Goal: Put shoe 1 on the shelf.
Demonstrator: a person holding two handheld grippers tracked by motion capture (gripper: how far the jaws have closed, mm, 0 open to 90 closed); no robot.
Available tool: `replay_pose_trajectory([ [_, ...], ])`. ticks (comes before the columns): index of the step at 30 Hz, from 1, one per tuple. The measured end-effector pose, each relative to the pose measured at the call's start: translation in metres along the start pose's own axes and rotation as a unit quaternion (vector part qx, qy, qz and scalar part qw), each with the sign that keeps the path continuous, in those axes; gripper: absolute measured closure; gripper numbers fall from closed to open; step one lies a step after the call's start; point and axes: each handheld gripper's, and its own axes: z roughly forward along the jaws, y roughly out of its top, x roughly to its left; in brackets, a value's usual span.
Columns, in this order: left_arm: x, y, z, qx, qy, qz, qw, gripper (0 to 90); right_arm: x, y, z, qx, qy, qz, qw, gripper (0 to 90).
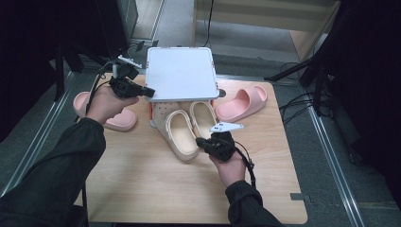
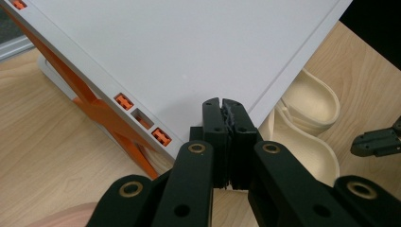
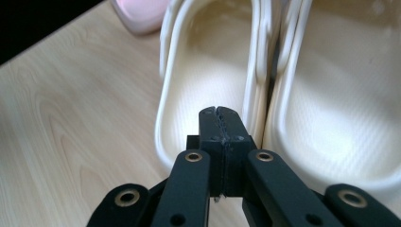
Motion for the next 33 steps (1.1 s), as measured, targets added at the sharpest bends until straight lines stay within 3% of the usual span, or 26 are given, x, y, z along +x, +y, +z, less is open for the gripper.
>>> replay_pose_trajectory([
  [7, -0.001, 0.0, 0.0, 0.002, 0.003, 0.0, 1.0, 88.5, 0.008, -0.03, -0.004, 0.006, 0.015, -0.006, 0.9998, 90.0],
  [11, -0.002, 0.001, 0.0, 0.005, 0.008, 0.005, 0.9999, 88.6, 0.014, -0.042, 0.002, 0.027, 0.023, -0.009, 0.9993, 90.0],
  [13, -0.003, 0.002, 0.0, 0.008, 0.009, 0.005, 0.9999, 88.6, 0.015, -0.044, 0.005, 0.034, 0.022, -0.021, 0.9989, 90.0],
  [16, -0.002, 0.003, 0.0, 0.012, 0.008, 0.003, 0.9999, 88.6, 0.017, -0.046, 0.01, 0.048, 0.013, -0.036, 0.9981, 90.0],
  [21, -0.005, 0.004, 0.001, 0.016, 0.015, 0.01, 0.9997, 89.1, 0.015, -0.042, 0.018, 0.051, -0.005, -0.04, 0.9979, 90.0],
  [33, -0.006, 0.005, 0.001, 0.019, 0.014, 0.01, 0.9997, 89.3, 0.019, -0.023, 0.031, 0.021, 0.011, -0.027, 0.9993, 90.0],
])
